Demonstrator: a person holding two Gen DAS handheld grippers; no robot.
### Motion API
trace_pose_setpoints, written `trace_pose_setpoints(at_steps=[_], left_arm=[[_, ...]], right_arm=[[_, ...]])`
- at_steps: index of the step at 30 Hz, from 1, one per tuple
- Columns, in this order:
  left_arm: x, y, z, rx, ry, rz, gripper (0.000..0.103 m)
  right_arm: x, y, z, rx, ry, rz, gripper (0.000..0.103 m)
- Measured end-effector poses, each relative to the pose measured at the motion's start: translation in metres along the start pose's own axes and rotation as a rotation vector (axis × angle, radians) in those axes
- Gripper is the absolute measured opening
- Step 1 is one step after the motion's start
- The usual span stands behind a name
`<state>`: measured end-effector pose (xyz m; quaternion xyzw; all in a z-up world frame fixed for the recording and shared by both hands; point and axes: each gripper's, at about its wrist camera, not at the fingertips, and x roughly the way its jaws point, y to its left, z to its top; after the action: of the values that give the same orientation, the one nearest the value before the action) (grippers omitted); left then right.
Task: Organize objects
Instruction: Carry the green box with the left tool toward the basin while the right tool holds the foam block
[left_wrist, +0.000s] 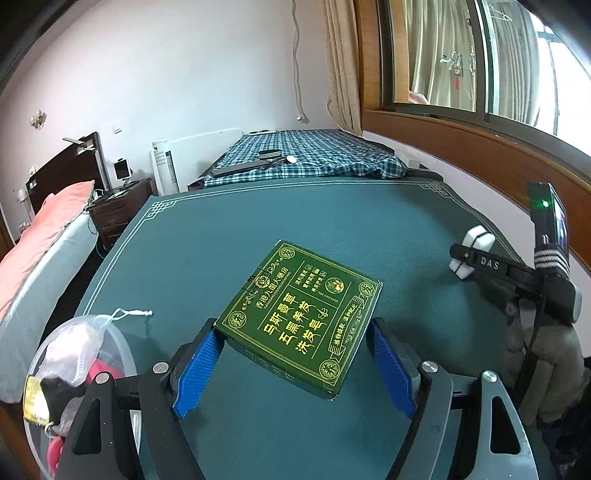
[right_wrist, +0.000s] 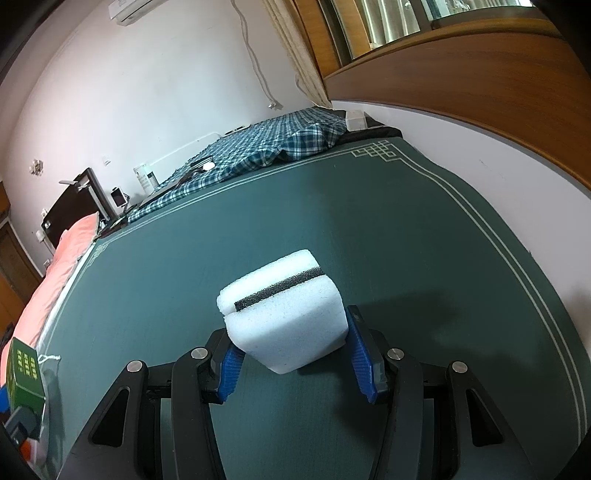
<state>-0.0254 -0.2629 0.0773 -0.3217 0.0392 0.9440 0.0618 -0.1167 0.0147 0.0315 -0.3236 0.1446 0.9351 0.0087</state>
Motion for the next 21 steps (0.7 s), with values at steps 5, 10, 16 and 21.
trace_pose_setpoints(at_steps=[5, 10, 16, 21], left_arm=[[-0.008, 0.007, -0.010, -0.015, 0.003, -0.002, 0.082], [-0.014, 0.012, -0.019, -0.024, 0.010, -0.005, 0.082], [-0.023, 0.023, -0.030, -0.045, 0.014, -0.001, 0.082], [-0.036, 0.036, -0.039, -0.075, 0.010, 0.011, 0.082]], right_arm=[[-0.017, 0.012, -0.019, -0.028, 0.016, 0.019, 0.052], [-0.034, 0.037, -0.044, -0.093, 0.047, 0.079, 0.052], [-0.055, 0.072, -0.074, -0.185, 0.067, 0.150, 0.052], [-0.068, 0.092, -0.091, -0.223, 0.087, 0.202, 0.052]])
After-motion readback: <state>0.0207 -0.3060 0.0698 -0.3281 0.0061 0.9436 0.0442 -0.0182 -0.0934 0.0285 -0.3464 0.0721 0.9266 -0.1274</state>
